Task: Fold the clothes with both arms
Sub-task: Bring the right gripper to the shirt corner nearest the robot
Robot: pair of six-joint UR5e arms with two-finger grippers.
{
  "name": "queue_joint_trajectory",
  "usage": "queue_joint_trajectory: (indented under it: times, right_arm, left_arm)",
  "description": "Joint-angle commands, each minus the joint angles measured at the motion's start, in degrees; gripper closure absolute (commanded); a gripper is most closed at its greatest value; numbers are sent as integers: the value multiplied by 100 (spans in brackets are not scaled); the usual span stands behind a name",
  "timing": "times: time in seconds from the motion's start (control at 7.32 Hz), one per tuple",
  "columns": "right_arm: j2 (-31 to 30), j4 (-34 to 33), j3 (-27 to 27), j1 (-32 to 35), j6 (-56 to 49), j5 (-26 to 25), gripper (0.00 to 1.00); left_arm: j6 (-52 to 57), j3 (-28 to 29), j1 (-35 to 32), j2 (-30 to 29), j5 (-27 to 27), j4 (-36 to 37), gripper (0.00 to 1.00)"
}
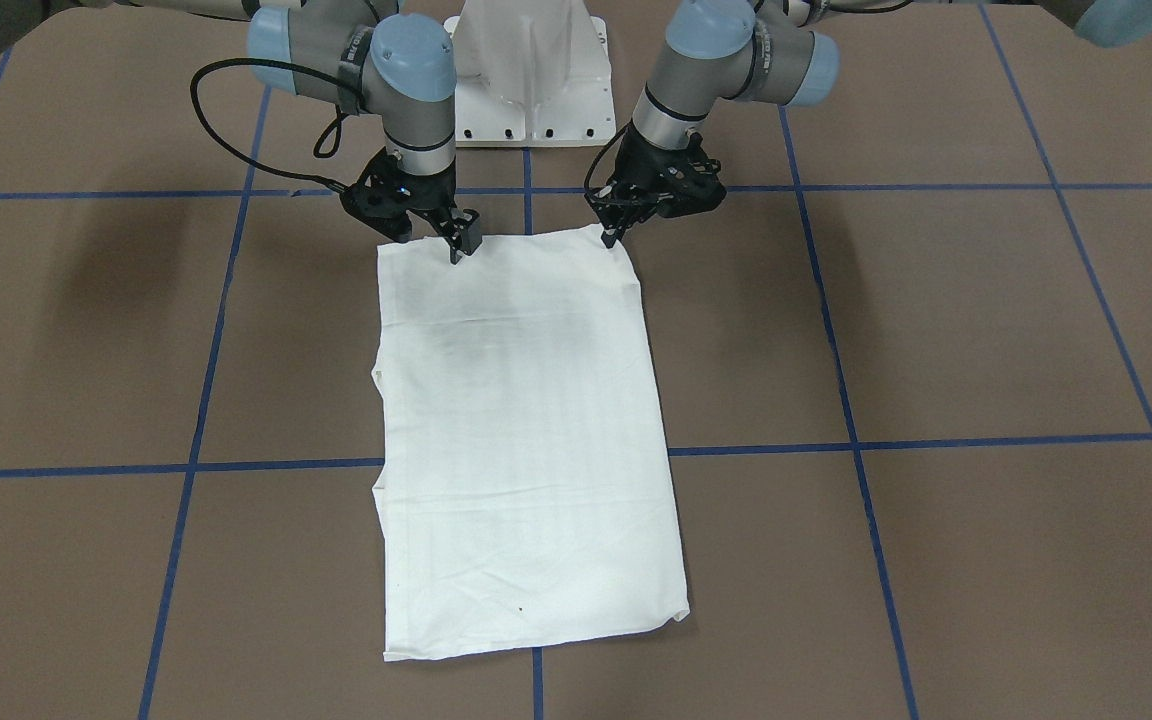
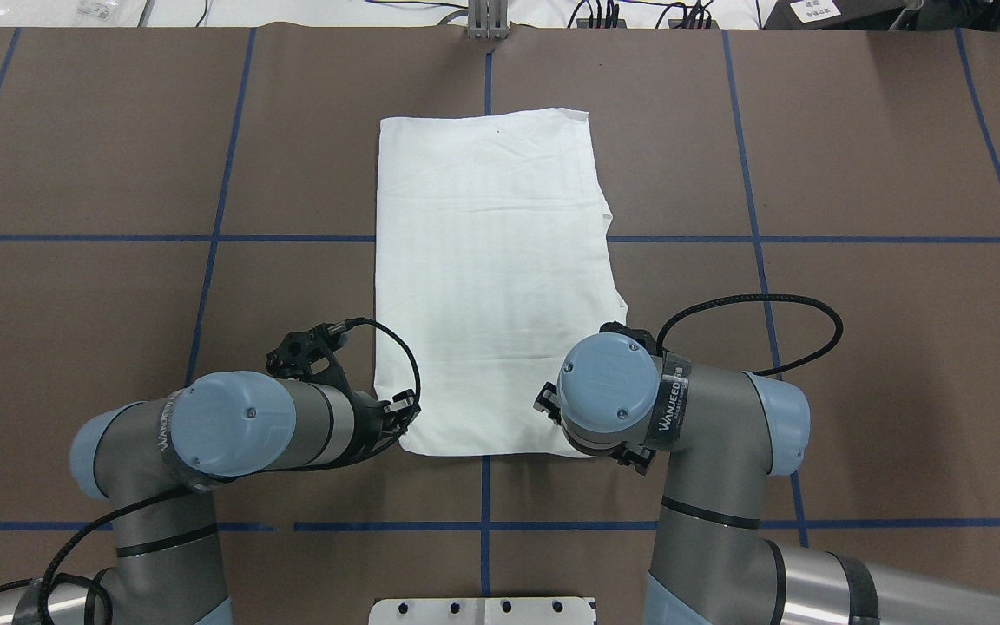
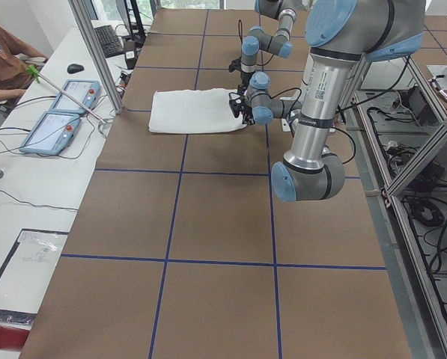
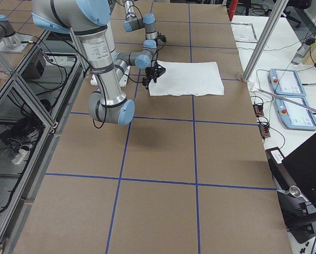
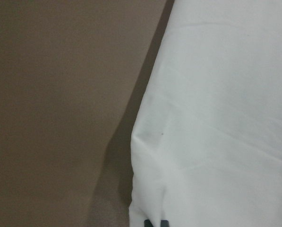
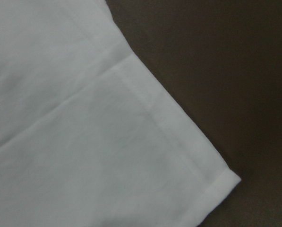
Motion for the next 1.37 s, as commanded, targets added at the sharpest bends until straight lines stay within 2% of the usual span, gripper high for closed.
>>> queue_joint_trajectory:
  times: [0.0, 0.41, 0.55, 0.68, 0.96, 1.09, 1.23]
  right_arm:
    - [-28, 0, -44, -12, -3, -10, 0]
    - [-28, 0, -106, -12, -12, -10, 1]
    - [-11, 0, -124, -12, -3, -10, 12]
    - [-11, 0, -133, -12, -3, -10, 34]
    - [-11, 0, -141, -21, -21, -10, 70]
    - [7, 0, -141, -21, -21, -10, 79]
    - [7, 0, -150, -21, -21, -10, 84]
  left_arm:
    - [-9, 0, 0, -33, -7, 8, 100]
    - [-9, 0, -9, -24, 2, 8, 100]
    - [-9, 0, -18, -24, 2, 8, 100]
    - [-9, 0, -18, -24, 2, 8, 100]
    - [-9, 0, -18, -24, 2, 8, 100]
    - [-9, 0, -18, -24, 2, 8, 100]
    - [-9, 0, -26, -24, 2, 8, 100]
